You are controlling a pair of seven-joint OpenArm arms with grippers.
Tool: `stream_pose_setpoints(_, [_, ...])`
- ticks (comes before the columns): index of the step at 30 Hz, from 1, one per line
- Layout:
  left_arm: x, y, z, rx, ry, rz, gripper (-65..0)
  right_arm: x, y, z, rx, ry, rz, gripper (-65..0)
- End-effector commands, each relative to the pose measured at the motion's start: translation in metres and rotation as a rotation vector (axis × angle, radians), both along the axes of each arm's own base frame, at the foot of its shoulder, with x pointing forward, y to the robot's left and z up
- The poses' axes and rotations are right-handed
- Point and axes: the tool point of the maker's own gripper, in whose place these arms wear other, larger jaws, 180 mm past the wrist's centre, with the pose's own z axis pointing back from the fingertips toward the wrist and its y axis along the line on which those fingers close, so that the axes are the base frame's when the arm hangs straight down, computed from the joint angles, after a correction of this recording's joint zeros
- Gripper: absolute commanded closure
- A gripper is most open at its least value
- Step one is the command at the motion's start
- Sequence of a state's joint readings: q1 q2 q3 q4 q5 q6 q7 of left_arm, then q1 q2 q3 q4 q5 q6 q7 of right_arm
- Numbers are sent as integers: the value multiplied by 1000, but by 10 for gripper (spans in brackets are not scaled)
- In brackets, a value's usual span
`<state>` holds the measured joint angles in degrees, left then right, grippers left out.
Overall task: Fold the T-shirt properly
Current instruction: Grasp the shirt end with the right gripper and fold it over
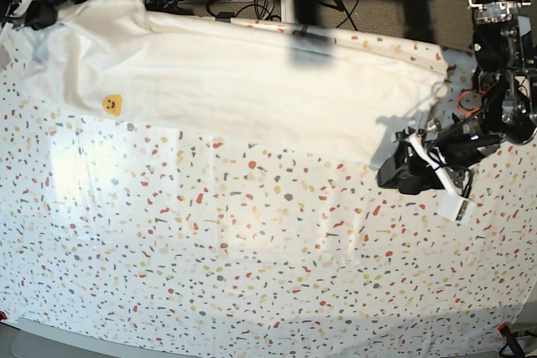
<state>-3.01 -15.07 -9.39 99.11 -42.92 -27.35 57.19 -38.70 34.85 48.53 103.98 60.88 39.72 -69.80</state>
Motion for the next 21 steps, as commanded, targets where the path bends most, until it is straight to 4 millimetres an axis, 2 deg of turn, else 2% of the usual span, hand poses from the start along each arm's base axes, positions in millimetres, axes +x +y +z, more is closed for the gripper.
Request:
stream_pose_setpoints(1, [7,1,16,-14,-54,0,-267,13,-4,11,-29,-52,15,0])
stream_pose_setpoints(7, [7,1,16,-14,-54,0,-266,58,-5,30,-35,-215,-13,0])
stream_pose_setpoints(10, [7,1,16,-13,-54,-1,-266,72,-7,35,-50,-260,-32,0])
stream_pose_setpoints(16, [7,1,16,-14,-54,0,-266,90,-18,38,-124,-301,-84,0])
stream_pose_setpoints(21, [7,1,16,-15,-54,0,-266,94,-14,36,-117,-303,-78,0])
